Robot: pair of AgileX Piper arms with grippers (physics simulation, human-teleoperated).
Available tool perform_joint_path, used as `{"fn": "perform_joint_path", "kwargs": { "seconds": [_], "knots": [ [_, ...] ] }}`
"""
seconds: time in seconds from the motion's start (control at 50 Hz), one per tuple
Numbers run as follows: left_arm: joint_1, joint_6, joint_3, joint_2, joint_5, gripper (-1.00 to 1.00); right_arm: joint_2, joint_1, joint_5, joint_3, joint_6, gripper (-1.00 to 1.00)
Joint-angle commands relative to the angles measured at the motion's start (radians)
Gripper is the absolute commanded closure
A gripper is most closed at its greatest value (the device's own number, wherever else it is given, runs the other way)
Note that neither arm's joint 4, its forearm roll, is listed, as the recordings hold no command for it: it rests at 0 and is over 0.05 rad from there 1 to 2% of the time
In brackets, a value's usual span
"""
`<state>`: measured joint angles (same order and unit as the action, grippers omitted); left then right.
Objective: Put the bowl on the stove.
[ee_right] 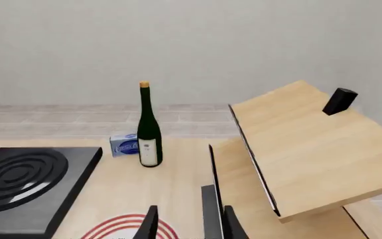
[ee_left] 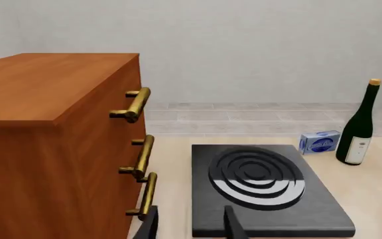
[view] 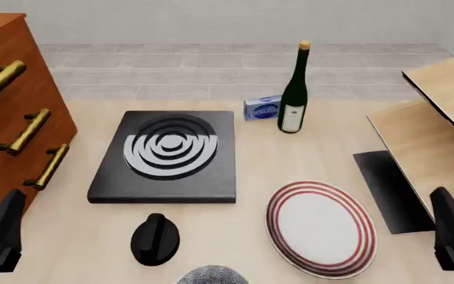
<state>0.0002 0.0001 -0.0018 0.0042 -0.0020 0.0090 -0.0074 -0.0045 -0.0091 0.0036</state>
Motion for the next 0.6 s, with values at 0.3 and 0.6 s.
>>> {"fn": "perform_joint_path", "kwargs": {
  "seconds": [0.3,0.6],
  "knots": [
    [0.002,0.0,-0.004,0.009,-0.004,-1.0,-0.009,0.04,0.023,-0.006,-0.04,-1.0],
    [0.002,0.0,-0.004,0.009,-0.004,-1.0,-0.009,0.304,0.126,-0.139,-0.288,-1.0]
  ]
}}
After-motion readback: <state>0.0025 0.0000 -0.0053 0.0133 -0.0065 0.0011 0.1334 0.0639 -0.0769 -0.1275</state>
